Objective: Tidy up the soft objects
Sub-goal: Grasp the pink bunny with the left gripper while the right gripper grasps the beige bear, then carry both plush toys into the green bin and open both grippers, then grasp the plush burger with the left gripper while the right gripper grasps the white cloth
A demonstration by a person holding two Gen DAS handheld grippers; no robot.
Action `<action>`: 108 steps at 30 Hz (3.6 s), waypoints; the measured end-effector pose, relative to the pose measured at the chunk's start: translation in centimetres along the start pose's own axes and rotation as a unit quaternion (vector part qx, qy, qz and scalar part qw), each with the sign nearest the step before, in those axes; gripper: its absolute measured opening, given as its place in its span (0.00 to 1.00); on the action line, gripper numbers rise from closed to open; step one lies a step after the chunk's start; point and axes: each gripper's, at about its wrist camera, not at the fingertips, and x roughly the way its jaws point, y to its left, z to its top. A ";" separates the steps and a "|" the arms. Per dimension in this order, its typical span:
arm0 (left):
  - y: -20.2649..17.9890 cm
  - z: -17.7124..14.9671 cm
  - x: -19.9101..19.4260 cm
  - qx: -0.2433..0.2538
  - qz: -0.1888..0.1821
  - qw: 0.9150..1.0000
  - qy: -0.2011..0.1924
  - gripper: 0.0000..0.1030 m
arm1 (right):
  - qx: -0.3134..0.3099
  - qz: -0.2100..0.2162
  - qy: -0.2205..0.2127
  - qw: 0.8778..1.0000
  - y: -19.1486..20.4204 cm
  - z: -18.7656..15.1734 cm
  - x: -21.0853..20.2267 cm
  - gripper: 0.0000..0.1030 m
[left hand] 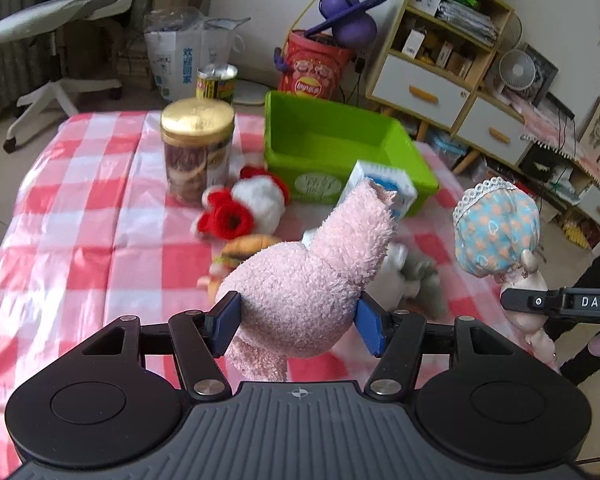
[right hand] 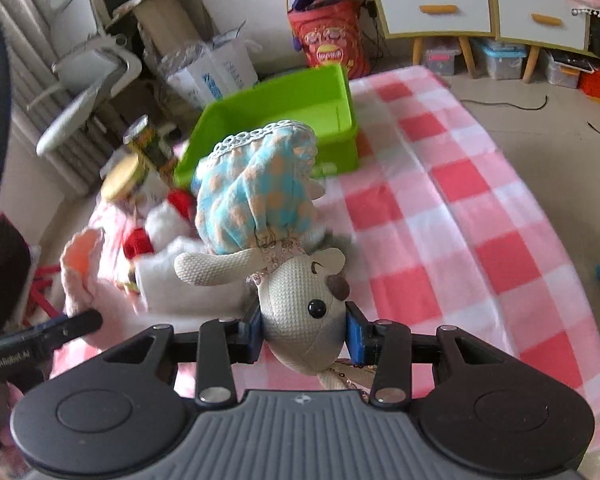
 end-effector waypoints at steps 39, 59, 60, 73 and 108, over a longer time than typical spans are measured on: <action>-0.6 15.6 21.7 -0.021 -0.035 0.999 0.031 0.63 | -0.019 0.021 -0.018 0.999 -0.4 16.8 18.3 0.31; -3.4 12.8 13.5 0.036 -0.012 0.999 -0.009 0.94 | -0.019 -0.017 -0.049 0.998 0.1 14.0 7.7 0.66; -3.3 12.4 12.8 0.037 -0.010 0.999 -0.009 0.94 | -0.023 -0.018 -0.049 0.998 0.2 13.6 7.3 0.67; -1.8 7.0 6.5 0.023 0.026 0.999 -0.017 0.95 | -0.069 -0.025 -0.049 0.996 3.1 7.5 3.3 0.74; 5.3 -2.6 7.7 0.012 -0.032 0.999 -0.033 0.94 | -0.142 0.118 -0.027 0.982 5.9 -1.4 7.9 0.75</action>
